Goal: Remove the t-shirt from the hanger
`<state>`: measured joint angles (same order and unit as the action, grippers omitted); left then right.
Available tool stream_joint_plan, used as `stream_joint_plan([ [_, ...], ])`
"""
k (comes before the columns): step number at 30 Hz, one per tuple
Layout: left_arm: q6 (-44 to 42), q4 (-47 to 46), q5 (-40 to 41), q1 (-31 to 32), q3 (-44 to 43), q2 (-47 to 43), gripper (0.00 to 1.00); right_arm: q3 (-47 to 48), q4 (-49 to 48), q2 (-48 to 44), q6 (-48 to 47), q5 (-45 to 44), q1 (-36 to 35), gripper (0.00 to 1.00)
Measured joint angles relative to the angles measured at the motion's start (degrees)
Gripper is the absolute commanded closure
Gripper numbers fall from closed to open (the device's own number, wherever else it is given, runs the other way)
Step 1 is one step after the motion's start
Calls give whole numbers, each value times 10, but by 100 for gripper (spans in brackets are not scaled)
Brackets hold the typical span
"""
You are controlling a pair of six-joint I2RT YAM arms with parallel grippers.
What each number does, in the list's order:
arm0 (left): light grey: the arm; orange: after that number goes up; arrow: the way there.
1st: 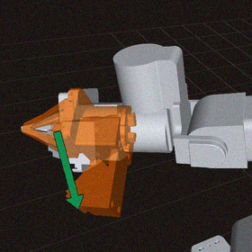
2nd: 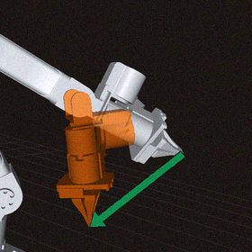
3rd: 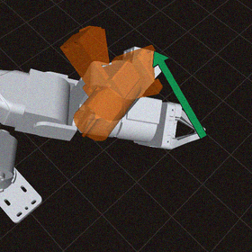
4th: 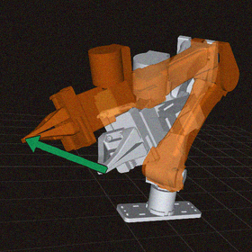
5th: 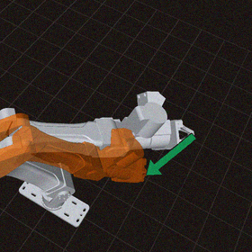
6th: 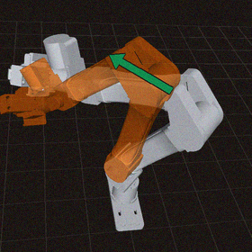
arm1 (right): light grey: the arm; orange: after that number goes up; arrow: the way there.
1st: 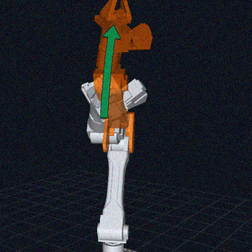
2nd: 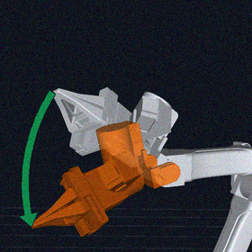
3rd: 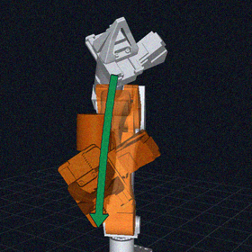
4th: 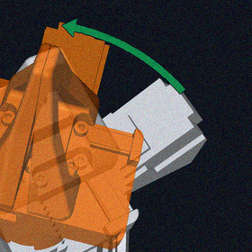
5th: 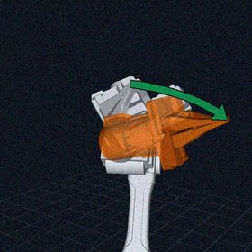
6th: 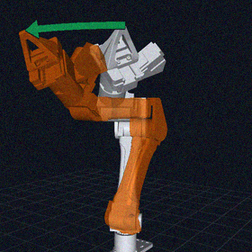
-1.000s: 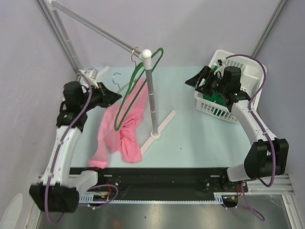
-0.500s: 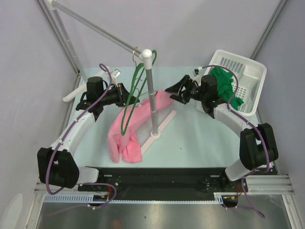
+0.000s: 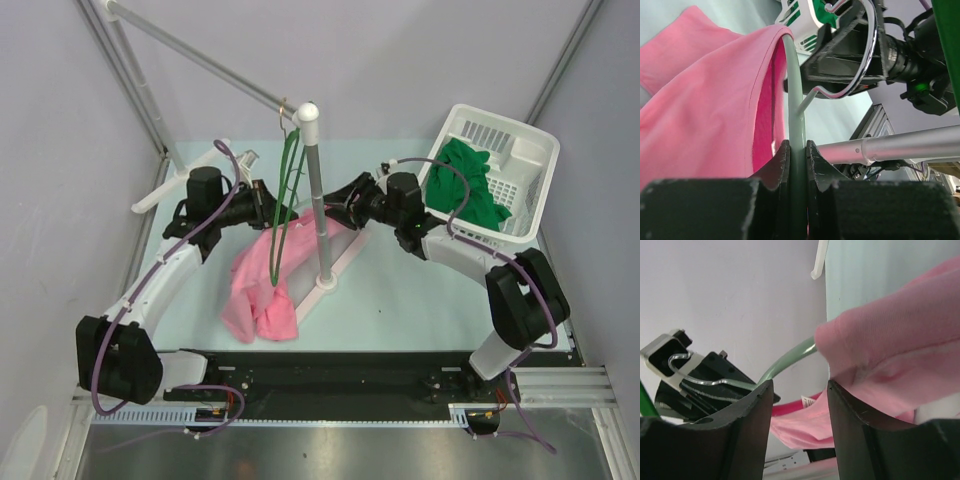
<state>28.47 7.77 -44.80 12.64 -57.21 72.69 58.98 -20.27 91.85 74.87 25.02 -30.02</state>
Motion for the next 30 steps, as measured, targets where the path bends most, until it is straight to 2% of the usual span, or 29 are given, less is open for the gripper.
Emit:
stream_joint_plan([
  [6, -2, 0, 23, 2, 0, 0, 100, 33, -4, 41, 36, -16, -16, 48],
  [18, -12, 16, 22, 16, 0, 0, 100, 49, -5, 43, 53, -53, -49, 48],
  [24, -20, 14, 21, 17, -1, 0, 100, 70, -2, 54, 71, -60, -56, 64],
  [26, -23, 14, 27, 17, -2, -1, 99, 77, -3, 66, 84, -62, -62, 80],
  [27, -24, 16, 27, 17, -2, -1, 89, 78, -4, 69, 88, -63, -64, 86],
  [28, -26, 20, 31, 17, -3, -1, 80, 78, -6, 72, 107, -66, -66, 100],
  [29, -28, 26, 33, 17, -3, -1, 72, 79, -10, 74, 124, -68, -67, 100],
  [30, -30, 31, 34, 18, -3, -1, 58, 80, -15, 75, 141, -70, -67, 100],
])
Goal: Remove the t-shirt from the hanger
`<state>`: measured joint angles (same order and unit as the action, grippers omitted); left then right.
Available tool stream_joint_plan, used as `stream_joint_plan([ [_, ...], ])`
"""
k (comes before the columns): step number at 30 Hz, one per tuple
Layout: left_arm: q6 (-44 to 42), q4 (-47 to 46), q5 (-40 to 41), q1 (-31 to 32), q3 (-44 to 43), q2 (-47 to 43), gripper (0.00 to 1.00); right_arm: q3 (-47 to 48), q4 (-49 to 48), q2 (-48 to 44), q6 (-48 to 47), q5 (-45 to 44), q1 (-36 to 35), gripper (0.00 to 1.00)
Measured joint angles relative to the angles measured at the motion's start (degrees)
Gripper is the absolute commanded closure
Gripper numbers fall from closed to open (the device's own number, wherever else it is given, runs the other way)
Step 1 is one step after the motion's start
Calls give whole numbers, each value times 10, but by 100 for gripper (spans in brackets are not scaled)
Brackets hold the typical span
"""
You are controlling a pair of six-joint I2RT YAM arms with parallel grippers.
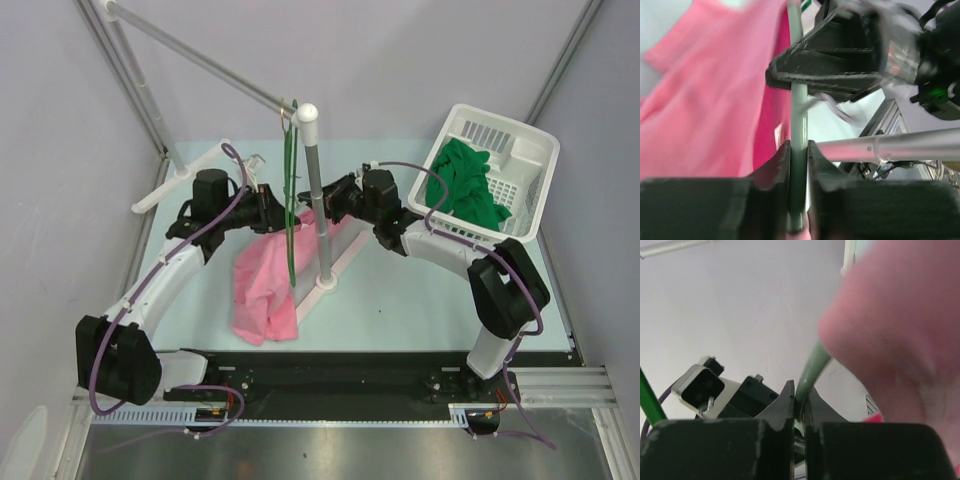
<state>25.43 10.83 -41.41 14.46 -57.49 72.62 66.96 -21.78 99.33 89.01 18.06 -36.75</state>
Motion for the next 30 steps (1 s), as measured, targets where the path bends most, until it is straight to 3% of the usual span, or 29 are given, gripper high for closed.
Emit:
stream_joint_plan([
  [3, -3, 15, 15, 5, 0, -6, 42, 5, -9, 0, 5, -5, 1, 100],
  [6, -3, 31, 44, 7, 0, -40, 37, 5, -5, 2, 21, -8, 10, 100],
  [11, 1, 35, 88, 7, 41, -153, 35, 4, -6, 2, 58, -9, 49, 100],
  [16, 33, 28, 112, 7, 141, -239, 33, 4, -23, 3, 102, -9, 101, 100],
  [17, 43, 24, 113, 7, 163, -247, 25, 4, -28, 4, 109, -9, 108, 100],
  [24, 71, 28, 134, 7, 200, -233, 31, 4, -66, 5, 158, -6, 136, 100],
  [30, 66, 39, 186, 7, 175, -243, 22, 4, -73, 4, 164, -1, 140, 100],
])
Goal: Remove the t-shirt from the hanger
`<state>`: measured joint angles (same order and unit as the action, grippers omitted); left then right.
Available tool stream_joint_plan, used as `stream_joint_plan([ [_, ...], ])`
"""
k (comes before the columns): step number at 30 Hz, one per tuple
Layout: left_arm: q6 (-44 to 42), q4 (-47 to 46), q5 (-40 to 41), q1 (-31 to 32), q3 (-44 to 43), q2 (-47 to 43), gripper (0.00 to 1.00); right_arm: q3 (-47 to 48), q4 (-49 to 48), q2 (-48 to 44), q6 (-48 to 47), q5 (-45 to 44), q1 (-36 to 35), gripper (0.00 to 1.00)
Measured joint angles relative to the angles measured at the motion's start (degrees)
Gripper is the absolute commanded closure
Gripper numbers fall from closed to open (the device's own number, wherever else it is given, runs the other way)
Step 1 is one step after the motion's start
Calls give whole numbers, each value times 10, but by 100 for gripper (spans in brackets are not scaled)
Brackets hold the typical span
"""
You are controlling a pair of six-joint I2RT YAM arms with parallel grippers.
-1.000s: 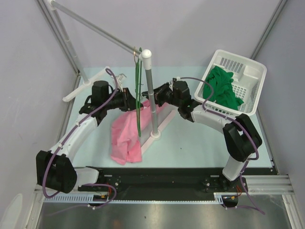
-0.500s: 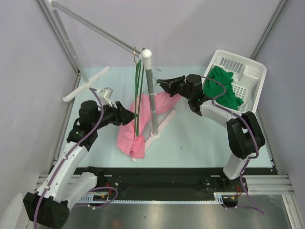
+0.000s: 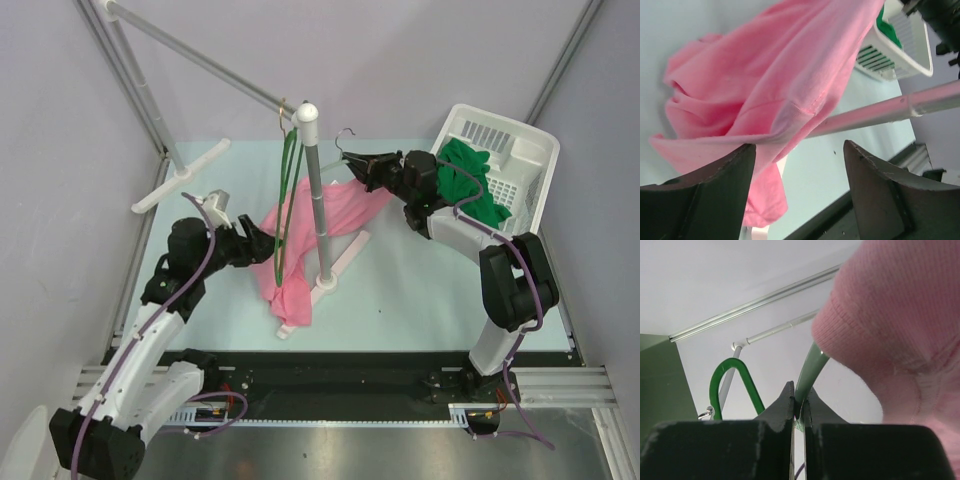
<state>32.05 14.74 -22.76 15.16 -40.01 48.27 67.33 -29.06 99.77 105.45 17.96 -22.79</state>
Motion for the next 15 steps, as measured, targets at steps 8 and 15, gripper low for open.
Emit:
stream_joint_plan([
  [8, -26, 35, 74, 0, -52, -42, 20, -2, -4, 0, 3, 10, 2, 100],
  [15, -19, 23, 48, -1, -29, 23, 32, -2, -22, 0, 17, 10, 1, 100],
])
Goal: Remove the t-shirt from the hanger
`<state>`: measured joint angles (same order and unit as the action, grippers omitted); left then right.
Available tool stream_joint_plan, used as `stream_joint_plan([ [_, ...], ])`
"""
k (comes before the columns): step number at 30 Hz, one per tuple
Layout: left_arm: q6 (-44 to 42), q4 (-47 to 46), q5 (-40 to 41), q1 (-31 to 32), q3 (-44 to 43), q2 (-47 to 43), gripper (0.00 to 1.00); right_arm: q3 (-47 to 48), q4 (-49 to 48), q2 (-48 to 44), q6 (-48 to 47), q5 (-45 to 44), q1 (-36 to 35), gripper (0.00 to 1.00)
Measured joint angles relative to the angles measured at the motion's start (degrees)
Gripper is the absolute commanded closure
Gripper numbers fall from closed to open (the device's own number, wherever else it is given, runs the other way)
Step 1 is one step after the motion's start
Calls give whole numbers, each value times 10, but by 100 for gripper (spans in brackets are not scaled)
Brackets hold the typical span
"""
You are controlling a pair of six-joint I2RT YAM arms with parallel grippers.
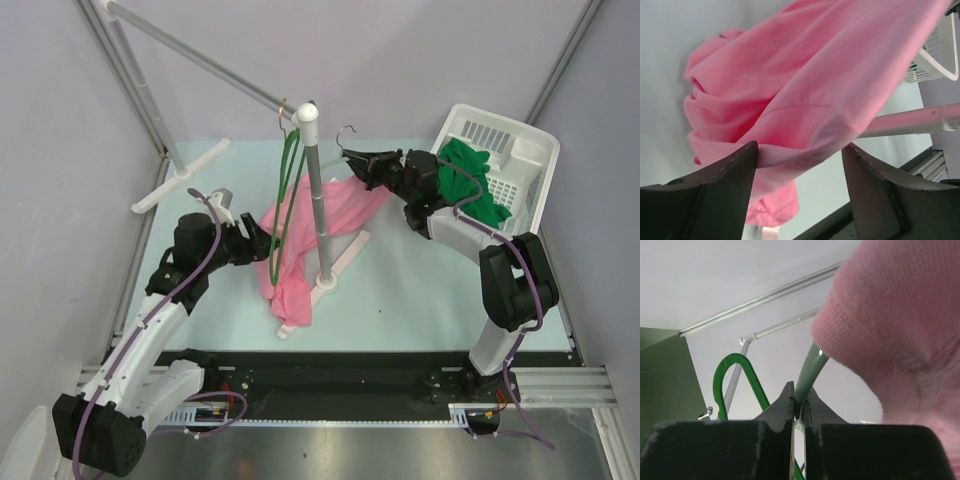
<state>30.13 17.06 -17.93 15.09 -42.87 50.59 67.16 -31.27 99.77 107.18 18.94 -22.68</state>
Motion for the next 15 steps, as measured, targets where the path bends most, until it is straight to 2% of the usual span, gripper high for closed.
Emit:
stream_joint_plan([
  [2, 6, -2, -8, 0, 18, -2, 43, 0, -3, 0, 2, 0, 0, 100],
  [3, 12, -4, -9, 0, 27, -6, 55, 0, -4, 0, 3, 0, 0, 100],
  [5, 19, -5, -7, 0, 37, -12, 66, 0, -5, 0, 6, 0, 0, 100],
  [6, 19, -3, -6, 0, 39, -15, 80, 0, -6, 0, 8, 0, 0, 100],
  [8, 22, -6, -2, -2, 39, -16, 100, 0, -7, 0, 11, 0, -1, 100],
  [12, 31, -10, 28, -5, 39, -21, 100, 0, -7, 0, 15, 0, -2, 100],
  [15, 60, 14, 105, -6, 39, -57, 100, 0, -8, 0, 19, -1, -2, 100],
])
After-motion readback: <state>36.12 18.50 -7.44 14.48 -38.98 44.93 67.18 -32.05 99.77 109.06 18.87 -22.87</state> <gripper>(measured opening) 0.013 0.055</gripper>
